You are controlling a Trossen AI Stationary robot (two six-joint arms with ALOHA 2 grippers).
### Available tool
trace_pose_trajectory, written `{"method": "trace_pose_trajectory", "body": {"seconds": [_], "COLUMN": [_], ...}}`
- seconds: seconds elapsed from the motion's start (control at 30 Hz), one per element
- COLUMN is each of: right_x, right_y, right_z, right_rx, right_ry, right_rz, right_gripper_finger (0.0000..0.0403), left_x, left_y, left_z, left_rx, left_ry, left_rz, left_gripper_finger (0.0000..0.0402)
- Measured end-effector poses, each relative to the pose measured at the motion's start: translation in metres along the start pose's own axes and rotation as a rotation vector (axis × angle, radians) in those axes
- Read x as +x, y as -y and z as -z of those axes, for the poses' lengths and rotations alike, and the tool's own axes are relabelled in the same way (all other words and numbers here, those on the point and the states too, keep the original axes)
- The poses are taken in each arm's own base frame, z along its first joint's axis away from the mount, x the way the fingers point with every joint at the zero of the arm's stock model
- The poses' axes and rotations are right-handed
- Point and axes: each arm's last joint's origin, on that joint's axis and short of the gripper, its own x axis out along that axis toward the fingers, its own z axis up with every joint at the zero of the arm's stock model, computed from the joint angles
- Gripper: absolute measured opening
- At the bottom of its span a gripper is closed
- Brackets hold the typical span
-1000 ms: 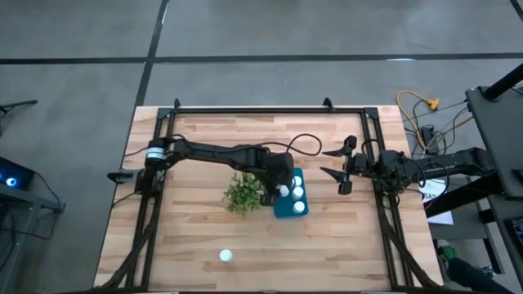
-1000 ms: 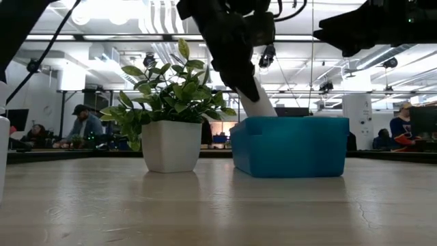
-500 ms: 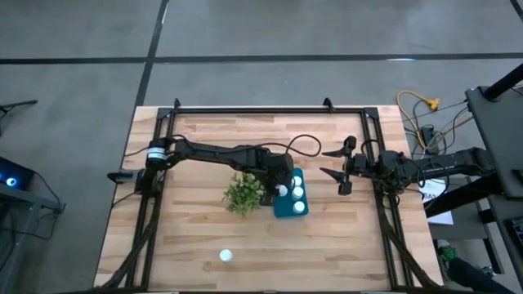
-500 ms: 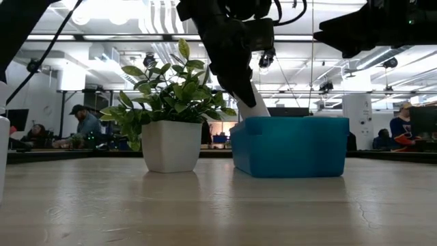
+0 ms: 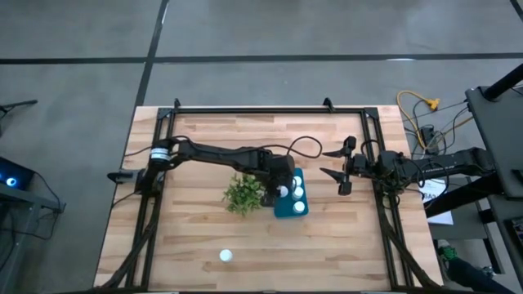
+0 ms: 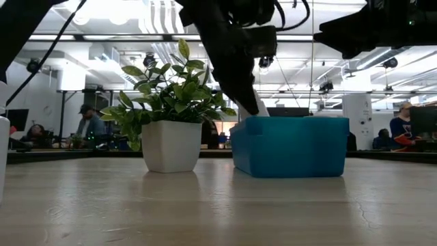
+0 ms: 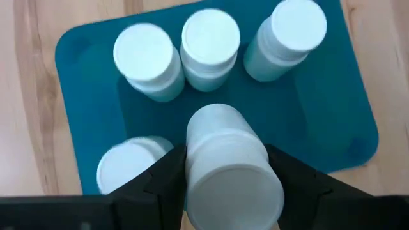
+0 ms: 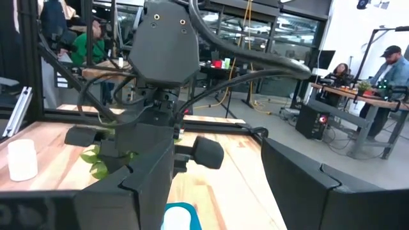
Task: Pick and place pill bottles into a basket
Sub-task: Put the white medicine bottle into the blue bin
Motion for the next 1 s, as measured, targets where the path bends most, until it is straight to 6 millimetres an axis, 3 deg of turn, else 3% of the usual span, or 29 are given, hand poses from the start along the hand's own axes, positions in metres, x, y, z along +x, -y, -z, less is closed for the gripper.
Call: {"method": "trace_pose_trajectory", "body": {"seconds": [0.47,0.73,1.0], "right_x": [0.000,0.000,0.000], "right_y": [-0.001,-0.001,-0.001], "right_z": [0.004,0.004,0.004], "right_rx": [0.012,0.013,0.015], "right_ry": [-0.030,-0.029,-0.028], "right_rz": [-0.002,-0.002,-0.002], "right_gripper_finger": [0.0226,0.0226,0.0226], "left_x": [0.014,0.033,0.036], "left_y": [-0.001,-0.002,-0.001], "left_z": [0.001,0.005,0.005], "left_rx": [-0.001,-0.004,-0.004], "left_ry": [-0.019,-0.062,-0.070], "left_rz": [0.002,0.007,0.008], "left_gripper_finger": [0.0161,0.0161,0.0161]}}
